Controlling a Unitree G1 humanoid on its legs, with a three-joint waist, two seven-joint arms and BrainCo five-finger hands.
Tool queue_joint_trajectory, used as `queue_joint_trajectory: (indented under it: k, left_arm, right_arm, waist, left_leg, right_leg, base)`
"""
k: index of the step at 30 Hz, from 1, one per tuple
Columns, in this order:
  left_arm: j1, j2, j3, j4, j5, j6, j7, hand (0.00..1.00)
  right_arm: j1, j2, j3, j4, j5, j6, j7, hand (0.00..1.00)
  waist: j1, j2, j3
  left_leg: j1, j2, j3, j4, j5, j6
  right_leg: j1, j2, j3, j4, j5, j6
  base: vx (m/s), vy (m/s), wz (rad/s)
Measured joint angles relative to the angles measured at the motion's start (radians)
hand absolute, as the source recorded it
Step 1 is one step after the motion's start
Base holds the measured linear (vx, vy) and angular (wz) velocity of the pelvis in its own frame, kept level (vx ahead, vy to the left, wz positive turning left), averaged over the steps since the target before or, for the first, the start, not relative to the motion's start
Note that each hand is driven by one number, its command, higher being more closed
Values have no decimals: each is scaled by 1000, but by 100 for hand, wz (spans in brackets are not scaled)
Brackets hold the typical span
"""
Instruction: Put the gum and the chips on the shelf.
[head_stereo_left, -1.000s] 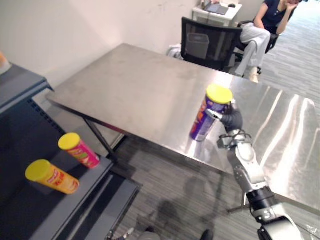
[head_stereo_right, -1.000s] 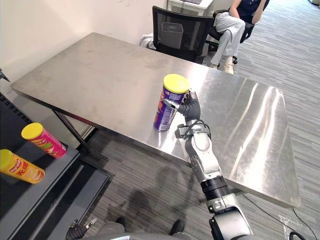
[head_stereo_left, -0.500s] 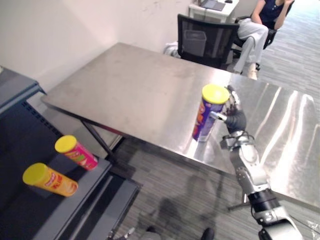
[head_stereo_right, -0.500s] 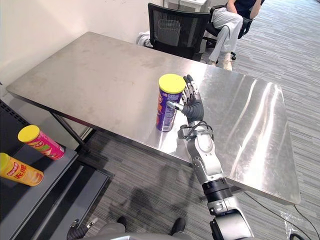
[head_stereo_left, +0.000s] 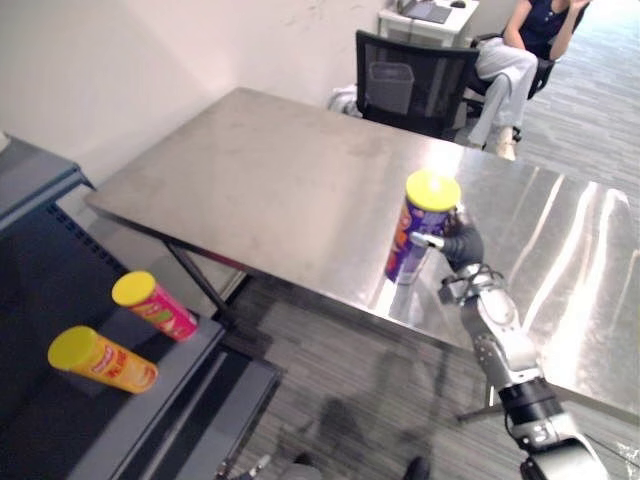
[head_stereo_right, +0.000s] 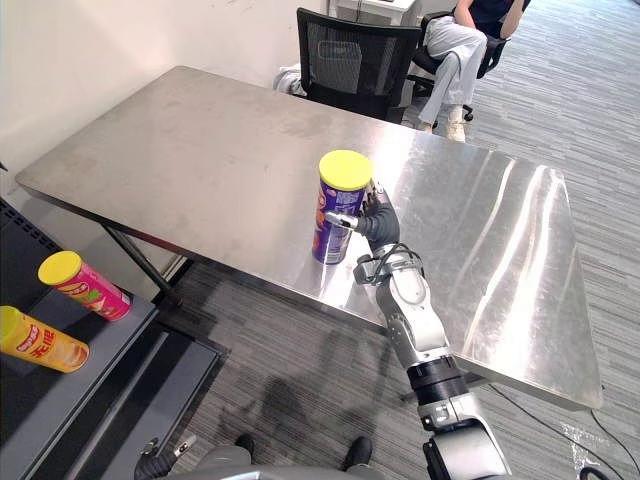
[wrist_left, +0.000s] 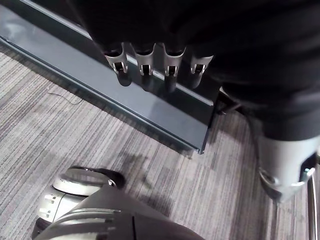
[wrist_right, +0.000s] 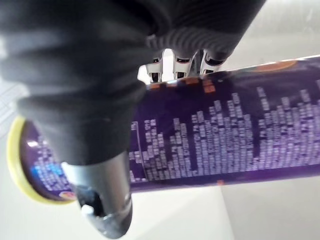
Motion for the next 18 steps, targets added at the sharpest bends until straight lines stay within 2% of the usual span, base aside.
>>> queue_joint_trajectory:
  k: [5,11,12,18]
  left_arm:
    - [1,1,6,-1,23,0,-3,0]
    - [5,3,10,1,36,1,-7,0]
    - [4,6,10,0,38,1,-8,0]
    - [3,15,10,0,38,1,-17,0]
  right_arm:
    - [0,-25,3,-3,-1,48,49,0]
    - [0,-66,29,-36,-2,80,90,0]
    - [0,-76,34,-43,-2,87,99,100]
    - [-2,-124,41,-43,-7,118,125,100]
  waist:
    - [-2,-3,-2]
    - [-23,-10,-6]
    - [-25,-11,-6]
    - [-26,-18,-11]
  left_leg:
    - [0,0,0,0,0,0]
    - [0,0,2,-2,0,0]
    - [0,0,3,-2,0,0]
    - [0,4,5,-4,0,0]
  right_leg:
    - [-1,0,0,0,0,0]
    - [-2,0,2,0,0,0]
    - [-2,0,3,0,0,0]
    - [-5,4,5,0,0,0]
  base:
    - [0,0,0]
    - [0,0,0]
    - [0,0,0]
    - [0,0,0]
